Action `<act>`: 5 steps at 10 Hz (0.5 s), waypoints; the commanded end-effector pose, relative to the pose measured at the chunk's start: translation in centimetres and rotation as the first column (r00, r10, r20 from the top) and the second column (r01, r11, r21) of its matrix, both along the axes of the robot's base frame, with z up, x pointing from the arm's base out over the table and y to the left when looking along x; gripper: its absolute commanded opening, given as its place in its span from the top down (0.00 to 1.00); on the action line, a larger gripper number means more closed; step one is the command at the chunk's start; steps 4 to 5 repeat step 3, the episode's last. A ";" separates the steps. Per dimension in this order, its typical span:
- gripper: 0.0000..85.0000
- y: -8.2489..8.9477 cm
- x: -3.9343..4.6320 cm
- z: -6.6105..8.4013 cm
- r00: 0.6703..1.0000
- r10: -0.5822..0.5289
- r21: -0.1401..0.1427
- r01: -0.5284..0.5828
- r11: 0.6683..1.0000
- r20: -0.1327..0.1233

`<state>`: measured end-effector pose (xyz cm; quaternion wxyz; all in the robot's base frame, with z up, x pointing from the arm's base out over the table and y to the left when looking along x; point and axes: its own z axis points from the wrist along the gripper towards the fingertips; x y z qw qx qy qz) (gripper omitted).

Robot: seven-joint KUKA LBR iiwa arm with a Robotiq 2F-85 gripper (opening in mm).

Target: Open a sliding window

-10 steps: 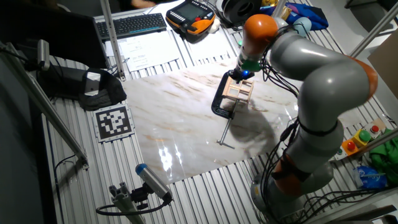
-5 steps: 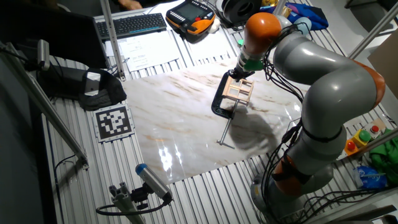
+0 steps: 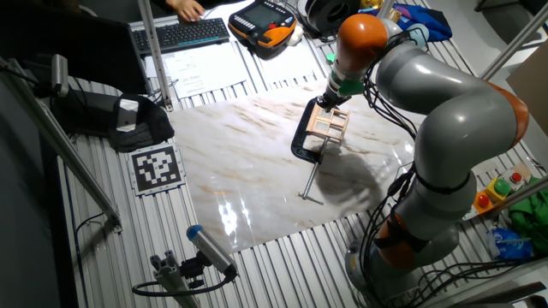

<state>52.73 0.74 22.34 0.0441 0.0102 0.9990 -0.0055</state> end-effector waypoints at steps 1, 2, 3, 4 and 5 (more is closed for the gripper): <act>1.00 0.0 0.02 0.0 1.000 0.009 -0.005 -0.009 1.000 0.003; 1.00 0.0 -0.02 0.0 1.000 0.009 -0.006 -0.009 1.000 0.004; 1.00 0.0 -0.02 0.0 1.000 0.008 -0.005 -0.008 1.000 0.003; 1.00 0.0 -0.02 0.0 1.000 0.008 -0.005 -0.008 1.000 0.003; 1.00 0.0 -0.02 0.0 1.000 0.008 -0.005 -0.008 1.000 0.003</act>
